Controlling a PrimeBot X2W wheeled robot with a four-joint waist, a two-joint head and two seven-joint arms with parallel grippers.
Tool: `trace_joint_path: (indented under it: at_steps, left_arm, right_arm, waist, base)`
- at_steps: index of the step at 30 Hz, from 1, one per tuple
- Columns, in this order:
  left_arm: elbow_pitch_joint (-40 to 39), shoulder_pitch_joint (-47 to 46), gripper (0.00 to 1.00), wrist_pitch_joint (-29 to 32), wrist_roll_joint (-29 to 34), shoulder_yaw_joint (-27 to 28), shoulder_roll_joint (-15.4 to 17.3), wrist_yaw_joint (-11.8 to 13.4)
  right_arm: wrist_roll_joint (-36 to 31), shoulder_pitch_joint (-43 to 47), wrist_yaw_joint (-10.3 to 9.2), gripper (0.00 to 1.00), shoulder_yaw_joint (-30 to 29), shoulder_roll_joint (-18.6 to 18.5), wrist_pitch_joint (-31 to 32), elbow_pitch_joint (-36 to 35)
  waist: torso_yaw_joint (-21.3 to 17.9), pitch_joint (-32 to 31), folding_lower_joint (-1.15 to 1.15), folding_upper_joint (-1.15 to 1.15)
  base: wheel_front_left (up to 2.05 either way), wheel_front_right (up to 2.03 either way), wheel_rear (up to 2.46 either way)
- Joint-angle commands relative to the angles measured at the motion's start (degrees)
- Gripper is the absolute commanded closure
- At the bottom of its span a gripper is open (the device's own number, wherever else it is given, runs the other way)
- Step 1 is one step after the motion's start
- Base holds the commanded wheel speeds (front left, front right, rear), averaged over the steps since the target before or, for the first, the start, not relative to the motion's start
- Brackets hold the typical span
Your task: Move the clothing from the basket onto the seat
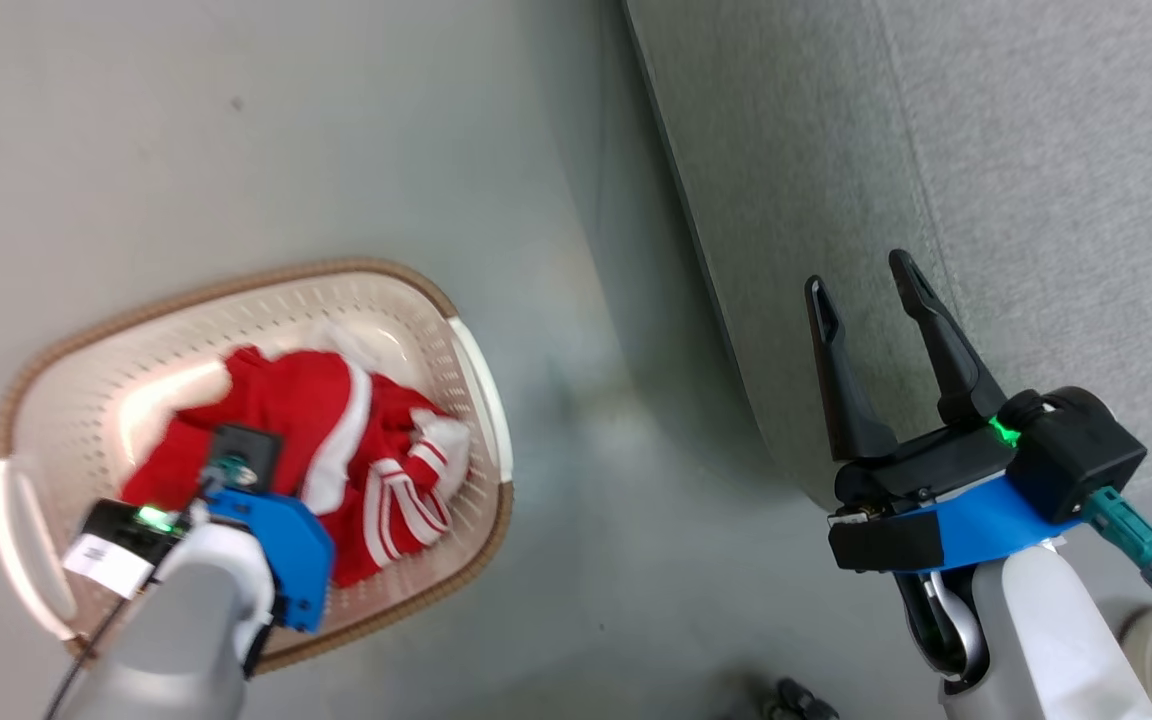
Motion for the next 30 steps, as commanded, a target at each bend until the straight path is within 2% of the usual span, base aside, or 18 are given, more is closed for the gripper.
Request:
trace_joint_path:
  at_steps: [1,10,16,22,30]
  left_arm:
    - [-0.6,0.7,1.00,0.2,-0.5,-0.6,-0.5,-0.1]
    - [-8.9,7.0,1.00,0.5,-9.6,-10.2,-4.5,-0.1]
    - [-17.9,7.3,1.00,2.7,-17.7,-17.3,-4.6,-0.1]
    - [-25.9,4.7,1.00,1.9,-22.8,-22.3,-4.1,-0.1]
    - [-29.9,-1.0,1.00,0.7,-24.5,-25.4,-5.7,-0.1]
  right_arm:
    - [-0.3,-0.3,0.03,0.00,-0.1,-0.1,-0.2,0.4]
    - [-3.2,3.9,0.03,0.00,-1.0,-0.1,-0.2,5.0]
    - [-4.3,7.9,0.03,0.00,-1.5,-0.1,-0.2,7.6]
    - [-4.2,11.8,0.03,0.00,-0.9,-0.1,-0.1,9.5]
    - [-3.6,14.3,0.03,0.00,0.5,-0.1,1.4,9.5]
  waist:
    - [3.0,-6.1,0.00,0.00]
    - [9.6,-22.7,0.00,0.00]
    - [13.4,-31.9,0.00,0.00]
    - [16.1,-38.9,0.00,0.00]
    - [18.0,-43.2,0.00,0.00]
  base:
    - [0.00,0.00,0.00]
    - [0.00,0.00,0.00]
    - [0.00,0.00,0.00]
    - [0.00,0.00,0.00]
    - [0.00,0.00,0.00]
